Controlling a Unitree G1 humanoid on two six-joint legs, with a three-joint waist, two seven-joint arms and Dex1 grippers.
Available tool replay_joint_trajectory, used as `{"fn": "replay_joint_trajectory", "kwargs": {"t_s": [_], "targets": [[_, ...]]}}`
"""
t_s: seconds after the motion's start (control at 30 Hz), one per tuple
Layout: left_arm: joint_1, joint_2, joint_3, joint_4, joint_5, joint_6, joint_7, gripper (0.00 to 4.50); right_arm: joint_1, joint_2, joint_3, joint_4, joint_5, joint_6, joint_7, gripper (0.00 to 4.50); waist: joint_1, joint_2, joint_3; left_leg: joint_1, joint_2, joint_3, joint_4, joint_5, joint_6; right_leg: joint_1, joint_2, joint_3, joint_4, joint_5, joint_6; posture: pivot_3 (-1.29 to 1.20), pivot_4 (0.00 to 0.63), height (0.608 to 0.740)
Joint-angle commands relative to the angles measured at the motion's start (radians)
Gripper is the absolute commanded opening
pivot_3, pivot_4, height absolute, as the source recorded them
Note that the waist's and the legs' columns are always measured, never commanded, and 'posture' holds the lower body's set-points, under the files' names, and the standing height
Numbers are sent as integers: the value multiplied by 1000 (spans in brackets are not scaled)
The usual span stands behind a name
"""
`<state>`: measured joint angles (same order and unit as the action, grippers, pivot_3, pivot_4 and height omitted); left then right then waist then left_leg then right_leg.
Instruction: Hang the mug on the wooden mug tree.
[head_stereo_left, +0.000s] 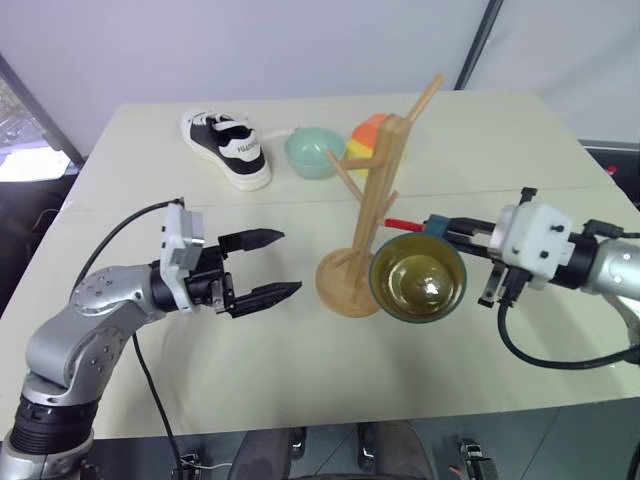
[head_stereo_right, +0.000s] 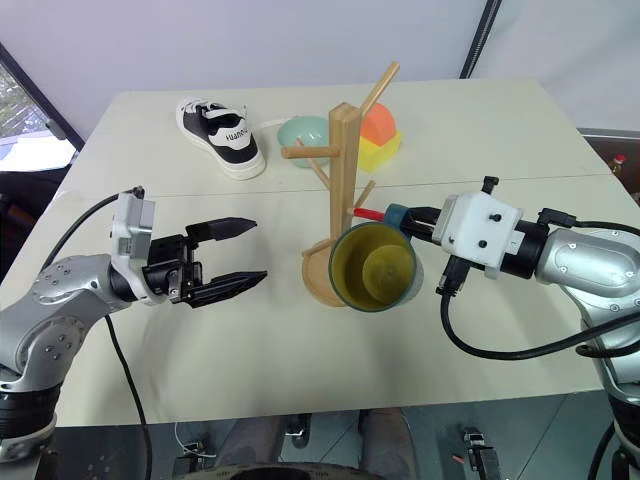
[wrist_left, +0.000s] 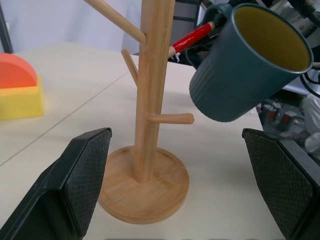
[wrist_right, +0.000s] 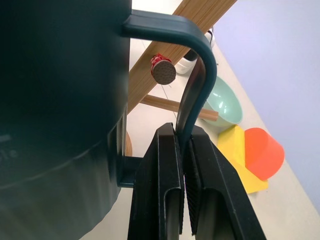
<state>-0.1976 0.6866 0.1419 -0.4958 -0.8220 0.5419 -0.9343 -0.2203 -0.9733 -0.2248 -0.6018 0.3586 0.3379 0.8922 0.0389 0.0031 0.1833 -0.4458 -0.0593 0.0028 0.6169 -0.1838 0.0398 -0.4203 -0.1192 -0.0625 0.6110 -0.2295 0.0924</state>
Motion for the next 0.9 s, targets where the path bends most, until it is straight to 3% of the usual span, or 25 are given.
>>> {"fn": "replay_joint_trajectory", "kwargs": {"t_s": [0.03, 0.3, 0.4, 0.57, 0.73, 0.9], "targets": [[1, 1, 28, -44, -30, -3, 10, 4500, -32, -3, 12, 11, -18, -24, -2, 32, -1, 0, 0, 0, 0, 0, 0, 0, 0, 0, 0, 0, 0, 0, 0, 0, 150, 736], [13, 8, 32, -58, -36, -7, 26, 4500, -75, 10, 67, 56, -46, -42, -2, 32, -1, 0, 0, 0, 0, 0, 0, 0, 0, 0, 0, 0, 0, 0, 0, 0, 150, 736], [14, 7, 32, -59, -35, -8, 28, 4500, -87, 11, 69, 58, -40, -32, -3, 1019, 1, 0, 0, 0, 0, 0, 0, 0, 0, 0, 0, 0, 0, 0, 0, 0, 150, 736], [17, 5, 30, -59, -33, -12, 29, 4500, -86, 4, 39, 58, -48, -40, -14, 3459, 0, 0, 0, 0, 0, 0, 0, 0, 0, 0, 0, 0, 0, 0, 0, 0, 150, 736], [24, -1, 28, -39, -17, -19, 33, 4500, -36, 18, -75, 110, -2, -10, -20, 3459, 1, 0, 0, 0, 0, 0, 1, 0, 0, 0, 0, 0, 0, 0, 0, 0, 150, 736], [69, -64, 54, 57, 52, -53, 140, 4500, 93, 184, -182, 227, 101, 26, -81, 3459, 1, -2, -1, 3, 0, 0, 0, 0, 0, 3, 0, 0, 0, 0, 0, 0, 150, 736]]}}
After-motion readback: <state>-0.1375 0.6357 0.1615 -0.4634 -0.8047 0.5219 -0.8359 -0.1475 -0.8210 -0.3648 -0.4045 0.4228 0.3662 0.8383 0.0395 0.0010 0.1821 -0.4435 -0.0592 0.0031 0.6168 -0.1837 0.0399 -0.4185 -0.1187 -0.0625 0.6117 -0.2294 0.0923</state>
